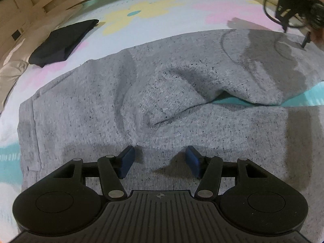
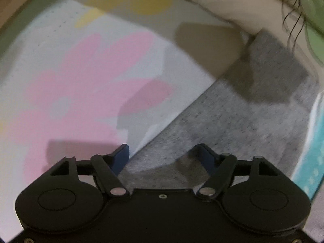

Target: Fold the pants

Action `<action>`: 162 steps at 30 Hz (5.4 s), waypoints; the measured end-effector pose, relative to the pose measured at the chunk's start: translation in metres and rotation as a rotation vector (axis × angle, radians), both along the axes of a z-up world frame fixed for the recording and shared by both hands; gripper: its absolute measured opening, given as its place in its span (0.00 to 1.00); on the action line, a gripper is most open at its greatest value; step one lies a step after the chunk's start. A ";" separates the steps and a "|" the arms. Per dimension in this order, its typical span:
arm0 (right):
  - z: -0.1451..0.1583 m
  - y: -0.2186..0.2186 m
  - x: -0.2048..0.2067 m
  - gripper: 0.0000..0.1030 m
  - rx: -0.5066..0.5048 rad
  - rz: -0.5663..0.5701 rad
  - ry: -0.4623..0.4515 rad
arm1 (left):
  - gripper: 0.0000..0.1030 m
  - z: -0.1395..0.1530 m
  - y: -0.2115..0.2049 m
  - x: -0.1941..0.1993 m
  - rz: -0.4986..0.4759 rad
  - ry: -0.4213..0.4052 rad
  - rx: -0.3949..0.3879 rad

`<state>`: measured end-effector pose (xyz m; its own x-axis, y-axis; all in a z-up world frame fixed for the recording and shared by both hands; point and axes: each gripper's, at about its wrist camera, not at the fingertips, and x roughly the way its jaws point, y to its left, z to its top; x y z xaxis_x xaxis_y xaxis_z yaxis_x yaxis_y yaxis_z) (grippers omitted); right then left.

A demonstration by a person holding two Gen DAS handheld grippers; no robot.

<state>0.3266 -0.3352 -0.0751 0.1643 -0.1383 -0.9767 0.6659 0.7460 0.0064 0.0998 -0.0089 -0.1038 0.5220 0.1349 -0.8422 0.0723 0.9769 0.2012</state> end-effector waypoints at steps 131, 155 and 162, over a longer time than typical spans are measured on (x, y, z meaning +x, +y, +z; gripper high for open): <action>0.074 -0.213 -0.346 0.04 0.034 -0.054 -0.048 | 0.04 0.017 -0.003 -0.143 -0.007 -0.068 -0.223; 0.111 -0.221 -0.369 0.04 -0.049 -0.115 -0.233 | 0.04 0.016 -0.018 -0.150 -0.096 -0.052 -0.248; 0.120 -0.202 -0.360 0.03 -0.152 -0.048 -0.184 | 0.04 0.015 -0.023 -0.152 -0.107 -0.062 -0.225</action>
